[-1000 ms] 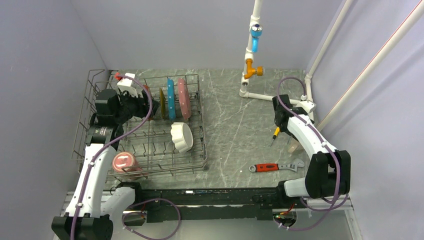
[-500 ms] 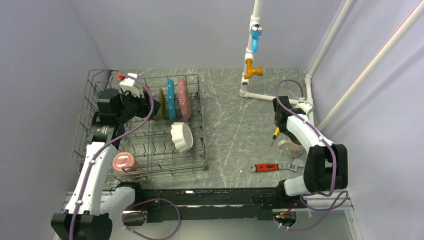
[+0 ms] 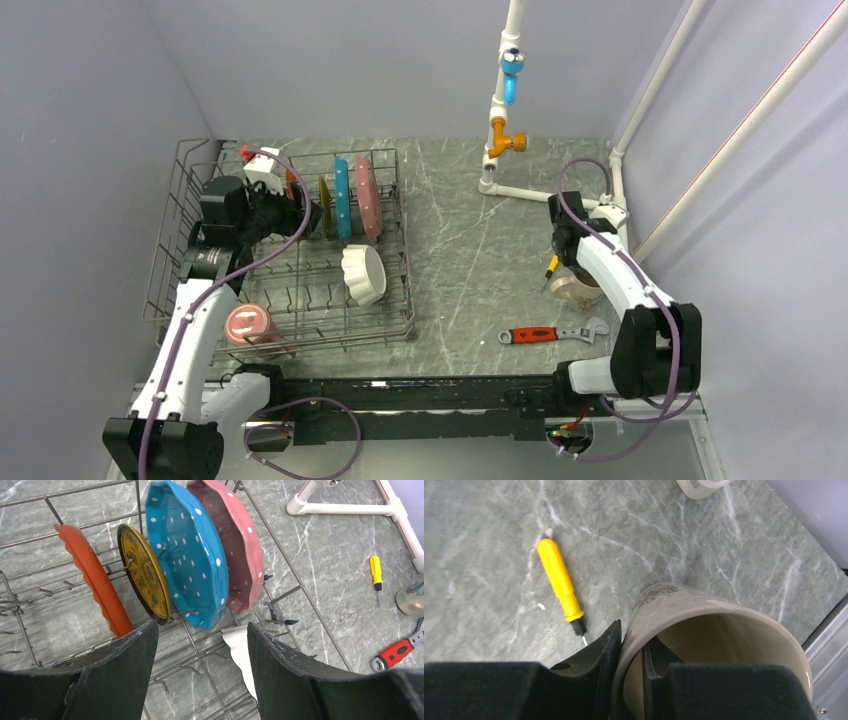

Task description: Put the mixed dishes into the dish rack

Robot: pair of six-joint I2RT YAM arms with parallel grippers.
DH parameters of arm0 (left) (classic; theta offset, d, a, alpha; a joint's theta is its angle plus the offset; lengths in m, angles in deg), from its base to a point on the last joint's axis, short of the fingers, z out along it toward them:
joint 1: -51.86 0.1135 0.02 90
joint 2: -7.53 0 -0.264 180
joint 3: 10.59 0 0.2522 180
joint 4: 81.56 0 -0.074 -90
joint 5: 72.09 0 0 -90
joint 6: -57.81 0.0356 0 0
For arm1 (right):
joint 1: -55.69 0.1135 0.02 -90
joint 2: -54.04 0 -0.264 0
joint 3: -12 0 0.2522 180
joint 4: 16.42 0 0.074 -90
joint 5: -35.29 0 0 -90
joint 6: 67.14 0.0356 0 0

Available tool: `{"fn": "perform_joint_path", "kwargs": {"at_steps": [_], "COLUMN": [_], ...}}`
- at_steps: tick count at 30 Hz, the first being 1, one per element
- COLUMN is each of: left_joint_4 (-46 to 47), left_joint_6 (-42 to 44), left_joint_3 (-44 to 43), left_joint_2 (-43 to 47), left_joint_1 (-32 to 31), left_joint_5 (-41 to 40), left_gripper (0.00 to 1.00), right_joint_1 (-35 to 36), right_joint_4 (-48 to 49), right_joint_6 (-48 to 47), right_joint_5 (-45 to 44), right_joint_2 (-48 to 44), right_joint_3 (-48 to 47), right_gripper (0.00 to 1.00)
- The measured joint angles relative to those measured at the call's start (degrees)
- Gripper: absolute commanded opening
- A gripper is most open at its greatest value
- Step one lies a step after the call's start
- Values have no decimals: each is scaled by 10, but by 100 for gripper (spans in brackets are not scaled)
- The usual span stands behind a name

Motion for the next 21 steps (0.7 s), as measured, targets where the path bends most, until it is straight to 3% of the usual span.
{"fn": "perform_joint_path", "kwargs": {"at_steps": [5,9,15,21], "left_joint_4": [0,0,2,13], "left_joint_6": [0,0,0,-1], "left_joint_3": [3,3,3,11], "left_joint_2": [-2,-2,-5,-5], "left_joint_1": [0,0,0,0], "left_joint_5": [-1,0,1,15], "left_gripper": [70,70,71,71], "right_joint_1": [0,0,-1,3], "right_joint_4": [7,51,191,424], "right_joint_6": [-19,-69,-104,31], "right_joint_5": [53,146,415,705], "right_joint_2": [-66,-143,-228,-161], "right_joint_3": [0,11,75,134], "right_gripper": [0,0,0,0]}}
